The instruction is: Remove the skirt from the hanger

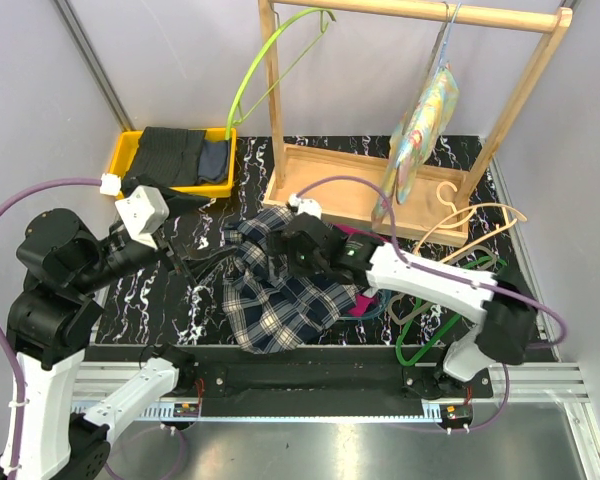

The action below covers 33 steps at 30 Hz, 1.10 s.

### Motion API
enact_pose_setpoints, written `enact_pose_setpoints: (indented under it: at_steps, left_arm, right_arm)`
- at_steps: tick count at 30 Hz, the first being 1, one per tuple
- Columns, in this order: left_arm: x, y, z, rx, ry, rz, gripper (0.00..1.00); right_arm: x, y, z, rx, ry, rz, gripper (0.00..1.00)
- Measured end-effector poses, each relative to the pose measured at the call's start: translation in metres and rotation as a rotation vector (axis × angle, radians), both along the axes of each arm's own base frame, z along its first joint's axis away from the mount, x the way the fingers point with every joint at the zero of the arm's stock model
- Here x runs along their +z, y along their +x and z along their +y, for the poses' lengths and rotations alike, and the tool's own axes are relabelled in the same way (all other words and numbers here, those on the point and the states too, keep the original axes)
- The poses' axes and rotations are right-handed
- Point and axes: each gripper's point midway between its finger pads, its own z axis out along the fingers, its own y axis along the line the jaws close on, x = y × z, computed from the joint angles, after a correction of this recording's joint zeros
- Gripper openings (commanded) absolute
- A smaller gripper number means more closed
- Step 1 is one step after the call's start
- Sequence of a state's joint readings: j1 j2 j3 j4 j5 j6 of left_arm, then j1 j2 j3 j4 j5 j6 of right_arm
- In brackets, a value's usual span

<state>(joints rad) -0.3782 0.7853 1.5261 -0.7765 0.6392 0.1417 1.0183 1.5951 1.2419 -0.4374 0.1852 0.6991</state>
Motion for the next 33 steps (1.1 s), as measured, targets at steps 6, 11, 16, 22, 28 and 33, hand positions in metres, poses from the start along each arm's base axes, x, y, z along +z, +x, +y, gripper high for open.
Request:
enact_pose_setpoints:
  at_steps: [6,11,16,22,28,33]
  left_arm:
    - [0.007,-0.002,0.001,0.0,-0.006,-0.016,0.99]
    - [0.01,-0.004,0.002,0.0,-0.01,-0.027,0.99]
    - [0.011,-0.004,0.002,0.0,-0.011,-0.027,0.99]
    - [0.011,-0.004,0.002,-0.001,-0.011,-0.027,0.99]
    - [0.011,-0.005,0.002,-0.001,-0.01,-0.028,0.99]
    - [0.001,-0.007,0.004,-0.001,0.006,-0.037,0.99]
  right_arm:
    - [0.188,-0.018,0.006,0.064,0.271,-0.273,1.0]
    - [0.342,-0.02,-0.071,-0.071,0.473,-0.557,0.99]
    - [0.413,-0.011,-0.16,-0.311,0.439,-0.795,0.95]
    - [0.405,0.039,-0.218,-0.607,0.152,-0.933,0.94]
    - [0.365,0.108,-0.245,-0.753,-0.095,-0.912,0.95]
    - [0.355,0.135,-0.263,-0.79,-0.164,-0.896,0.95]
